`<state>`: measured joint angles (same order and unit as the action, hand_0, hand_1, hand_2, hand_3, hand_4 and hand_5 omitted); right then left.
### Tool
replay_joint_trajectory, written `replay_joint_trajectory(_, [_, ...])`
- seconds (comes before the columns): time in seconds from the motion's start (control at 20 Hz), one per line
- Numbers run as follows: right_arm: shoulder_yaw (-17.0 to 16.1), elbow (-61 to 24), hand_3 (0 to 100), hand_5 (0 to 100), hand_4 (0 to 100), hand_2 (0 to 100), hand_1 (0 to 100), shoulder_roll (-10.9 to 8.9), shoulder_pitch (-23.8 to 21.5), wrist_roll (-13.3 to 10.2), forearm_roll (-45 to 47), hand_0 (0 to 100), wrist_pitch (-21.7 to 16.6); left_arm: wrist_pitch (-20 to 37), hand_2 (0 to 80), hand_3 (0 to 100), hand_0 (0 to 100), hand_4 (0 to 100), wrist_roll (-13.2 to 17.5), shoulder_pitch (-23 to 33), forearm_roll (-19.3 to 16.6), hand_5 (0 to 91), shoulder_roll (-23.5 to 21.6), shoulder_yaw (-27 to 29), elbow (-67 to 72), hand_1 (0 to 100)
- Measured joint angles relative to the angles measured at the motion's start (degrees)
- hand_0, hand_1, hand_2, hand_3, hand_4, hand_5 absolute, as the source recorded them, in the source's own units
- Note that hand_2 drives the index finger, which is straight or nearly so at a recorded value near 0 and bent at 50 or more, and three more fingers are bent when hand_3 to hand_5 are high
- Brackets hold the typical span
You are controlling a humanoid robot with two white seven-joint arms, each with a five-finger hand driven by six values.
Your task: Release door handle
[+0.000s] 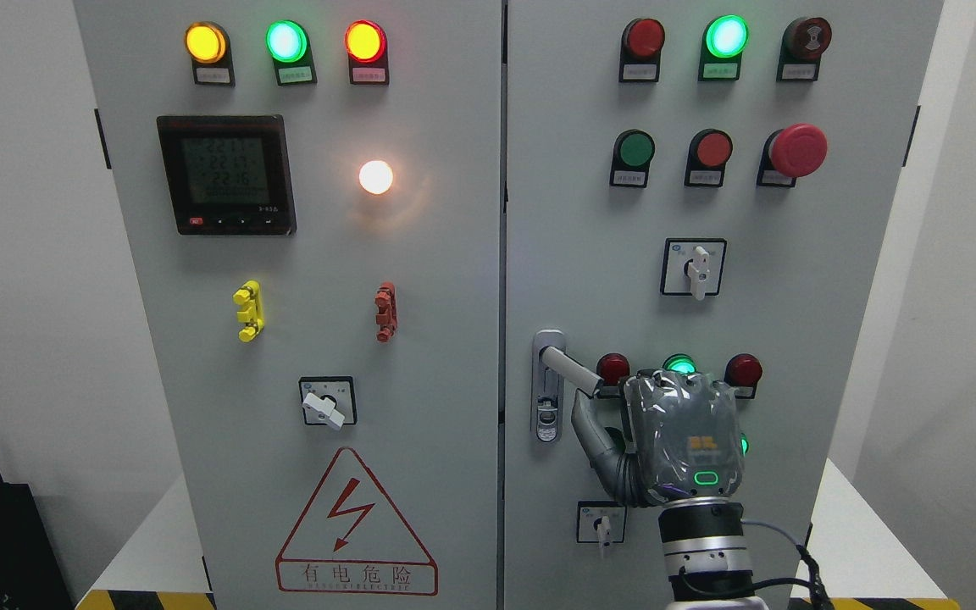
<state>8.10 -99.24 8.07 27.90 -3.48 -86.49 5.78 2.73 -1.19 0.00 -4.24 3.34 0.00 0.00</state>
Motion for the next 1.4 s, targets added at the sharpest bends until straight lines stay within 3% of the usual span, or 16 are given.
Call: replay_joint_trajectory(1.4, [-0.20, 0.01, 100, 97, 100, 99, 7, -0.48, 0.45, -0.16, 0.42, 56, 0.02, 0.01, 0.0, 0, 12, 0, 0.00, 0.00, 0.00, 0.0, 0.00, 0.00, 0.00, 39])
